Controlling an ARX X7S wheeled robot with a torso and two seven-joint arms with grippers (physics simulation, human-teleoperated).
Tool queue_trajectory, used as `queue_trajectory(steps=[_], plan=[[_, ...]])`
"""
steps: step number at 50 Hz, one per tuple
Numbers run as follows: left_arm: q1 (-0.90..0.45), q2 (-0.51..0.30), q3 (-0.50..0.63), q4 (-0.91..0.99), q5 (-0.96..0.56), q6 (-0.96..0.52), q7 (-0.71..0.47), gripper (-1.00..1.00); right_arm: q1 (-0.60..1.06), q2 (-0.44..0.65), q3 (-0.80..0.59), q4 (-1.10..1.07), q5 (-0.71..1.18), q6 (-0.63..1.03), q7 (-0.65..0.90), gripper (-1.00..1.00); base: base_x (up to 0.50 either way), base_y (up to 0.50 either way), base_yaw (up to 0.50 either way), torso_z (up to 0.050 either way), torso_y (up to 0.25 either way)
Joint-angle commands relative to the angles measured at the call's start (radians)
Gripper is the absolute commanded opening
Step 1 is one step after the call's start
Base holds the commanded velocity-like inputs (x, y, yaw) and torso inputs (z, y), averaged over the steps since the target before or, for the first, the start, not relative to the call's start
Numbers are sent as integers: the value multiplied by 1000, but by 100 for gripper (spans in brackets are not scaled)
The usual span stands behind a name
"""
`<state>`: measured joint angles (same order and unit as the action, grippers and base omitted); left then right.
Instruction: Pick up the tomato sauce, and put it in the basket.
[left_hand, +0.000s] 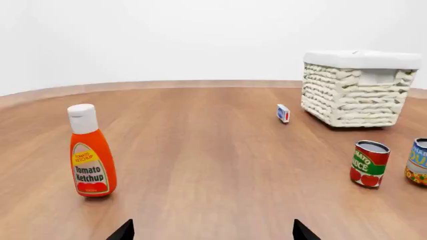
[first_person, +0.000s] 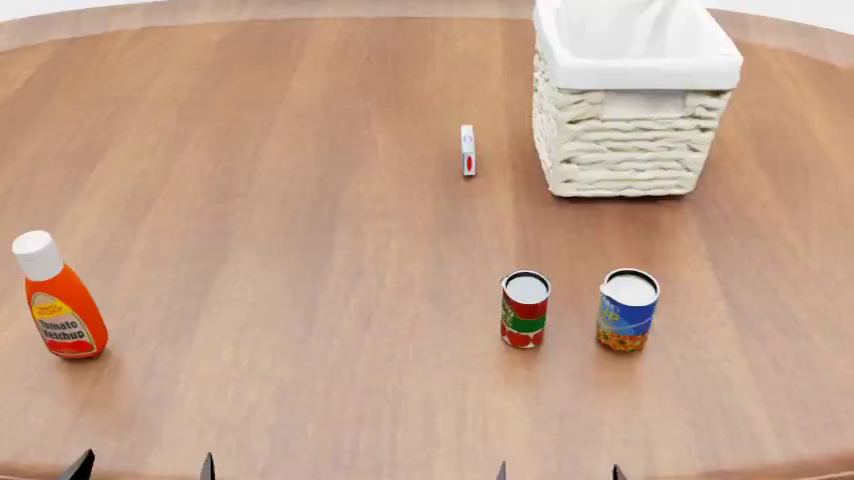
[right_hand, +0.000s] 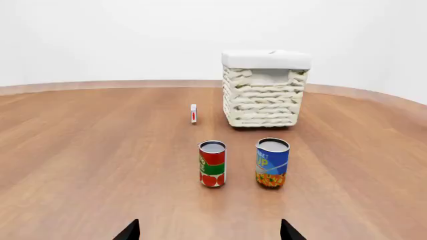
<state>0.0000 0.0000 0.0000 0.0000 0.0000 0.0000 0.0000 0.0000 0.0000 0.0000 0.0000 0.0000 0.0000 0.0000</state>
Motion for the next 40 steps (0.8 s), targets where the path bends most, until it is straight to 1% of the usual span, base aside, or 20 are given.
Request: queue_trajectory(steps=[1,13,15,17,21,25,28,35,36,37,40], plan=[[0,-10,11,0,-10,0,-11,100,0,9,-13,0,9,0,13,100,0,0,0,0,0],[5,-48,51,7,-42,6,-42,100,7,43,-63,1,45,4,55,100,0,0,0,0,0],[15,-54,57,33,-50,23,-38,100,6,47,-69,-6,47,5,61,100,0,0,0,0,0],[23,-61,62,81,-49,14,-43,100,3,54,-75,-39,42,10,69,100,0,0,0,0,0],[38,-72,73,156,-63,50,-35,100,9,69,-84,-121,34,29,80,100,0,0,0,0,0],[41,-83,83,250,-50,33,-49,100,6,88,-92,-246,12,69,94,100,0,0,0,0,0],[41,-94,92,354,-39,2,-55,100,0,106,-99,-350,-11,98,99,100,0,0,0,0,0],[50,-120,97,660,-30,-88,-68,100,5,134,-125,-594,-54,164,99,100,0,0,0,0,0],[54,-132,114,703,27,-62,-75,100,7,139,-128,-643,-66,192,98,100,0,0,0,0,0],[57,-136,120,717,31,-57,-73,100,7,142,-130,-661,-73,193,99,100,0,0,0,0,0],[53,-133,106,813,-50,-101,-65,100,13,151,-139,-756,-102,233,99,100,0,0,0,0,0]])
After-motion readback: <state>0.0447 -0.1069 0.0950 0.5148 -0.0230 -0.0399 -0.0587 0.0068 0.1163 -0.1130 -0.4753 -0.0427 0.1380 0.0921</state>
